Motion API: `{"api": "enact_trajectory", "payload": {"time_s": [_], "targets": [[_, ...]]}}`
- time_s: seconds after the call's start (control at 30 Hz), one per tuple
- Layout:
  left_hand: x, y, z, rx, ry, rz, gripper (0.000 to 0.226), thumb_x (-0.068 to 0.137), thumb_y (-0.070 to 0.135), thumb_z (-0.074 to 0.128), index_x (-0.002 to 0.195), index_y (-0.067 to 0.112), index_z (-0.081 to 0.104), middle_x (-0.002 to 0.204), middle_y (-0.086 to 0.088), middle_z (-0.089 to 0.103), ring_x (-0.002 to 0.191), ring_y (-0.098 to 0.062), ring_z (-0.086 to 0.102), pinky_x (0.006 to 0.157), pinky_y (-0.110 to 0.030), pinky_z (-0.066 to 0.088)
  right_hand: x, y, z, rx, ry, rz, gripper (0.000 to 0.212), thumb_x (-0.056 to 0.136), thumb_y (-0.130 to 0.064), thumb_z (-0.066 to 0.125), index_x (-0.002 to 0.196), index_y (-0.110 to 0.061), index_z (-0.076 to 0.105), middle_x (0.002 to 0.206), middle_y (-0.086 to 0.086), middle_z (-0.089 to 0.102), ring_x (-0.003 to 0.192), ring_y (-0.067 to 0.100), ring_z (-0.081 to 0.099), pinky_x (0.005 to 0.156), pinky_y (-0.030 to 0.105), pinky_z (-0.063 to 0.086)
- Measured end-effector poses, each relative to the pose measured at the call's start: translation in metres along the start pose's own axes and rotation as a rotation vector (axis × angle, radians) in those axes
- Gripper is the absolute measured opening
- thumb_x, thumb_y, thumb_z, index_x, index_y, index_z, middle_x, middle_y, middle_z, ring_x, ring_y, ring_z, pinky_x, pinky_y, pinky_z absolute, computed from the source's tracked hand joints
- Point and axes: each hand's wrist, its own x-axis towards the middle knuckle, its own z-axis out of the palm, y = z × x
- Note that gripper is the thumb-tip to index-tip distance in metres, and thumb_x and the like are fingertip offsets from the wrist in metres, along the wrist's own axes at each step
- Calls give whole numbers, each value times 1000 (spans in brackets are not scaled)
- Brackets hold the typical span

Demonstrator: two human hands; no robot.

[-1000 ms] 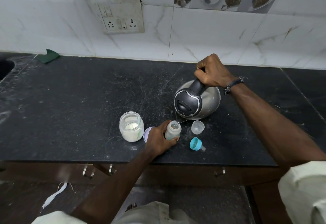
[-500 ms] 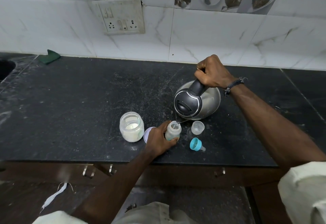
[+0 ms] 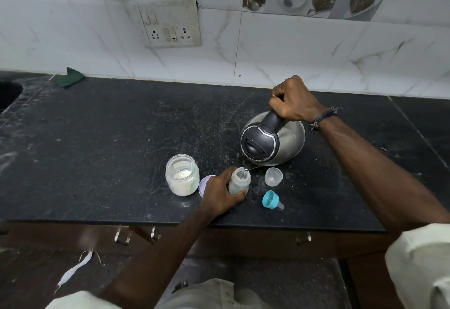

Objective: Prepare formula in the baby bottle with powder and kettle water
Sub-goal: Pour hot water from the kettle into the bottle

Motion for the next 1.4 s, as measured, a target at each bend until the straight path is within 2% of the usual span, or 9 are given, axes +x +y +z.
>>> {"api": "enact_trajectory", "payload": {"time_s": [0.13,0.33,0.7,0.9,1.13,1.27,1.4], "targets": [[0,1,0,-3,4,2,60,73,31,84,128,27,58,112,11,72,102,-4,67,90,-33,55,0,-1,-1,-15,-6,-8,34,68,-23,46,42,-3,34,40,8,25,44,18,17,45,23,17],[-1,3,0,-4,9,10,57,74,28,84,125,27,60,111,10,72,101,-6,67,90,-32,55,0,-5,-2,-14,-11,-29,33,66,-23,45,43,-20,22,42,1,17,46,17,13,46,25,15],[-1,4,-2,5,0,12,59,75,26,85,128,27,58,114,12,71,104,-2,65,91,-25,54,2,-7,-2,-33,-29,-33,32,66,-20,46,43,-17,25,43,4,18,46,18,13,46,24,15],[-1,4,-2,5,2,16,60,74,25,85,128,27,58,113,17,67,104,0,64,91,-25,54,1,-6,-3,-25,-25,-22,30,66,-20,46,43,-14,28,43,5,20,47,18,14,47,23,15],[0,3,-2,14,1,19,59,74,26,85,127,27,59,113,15,69,104,-1,65,90,-25,53,1,-4,-3,-42,-29,-28,31,67,-24,45,42,-8,32,42,8,23,46,20,16,47,23,16],[0,1,-1,11,3,-1,62,73,29,85,129,27,58,115,12,70,104,-3,66,92,-29,54,1,-4,-2,-51,-32,-44,34,66,-27,42,42,-5,33,43,8,21,47,21,15,47,24,15],[0,-1,1,-5,-7,-11,63,73,30,84,130,28,57,116,11,70,106,-4,66,93,-32,55,2,-4,-2,-56,-31,-58,32,66,-28,41,43,-9,28,45,7,18,50,22,13,47,25,14]]}}
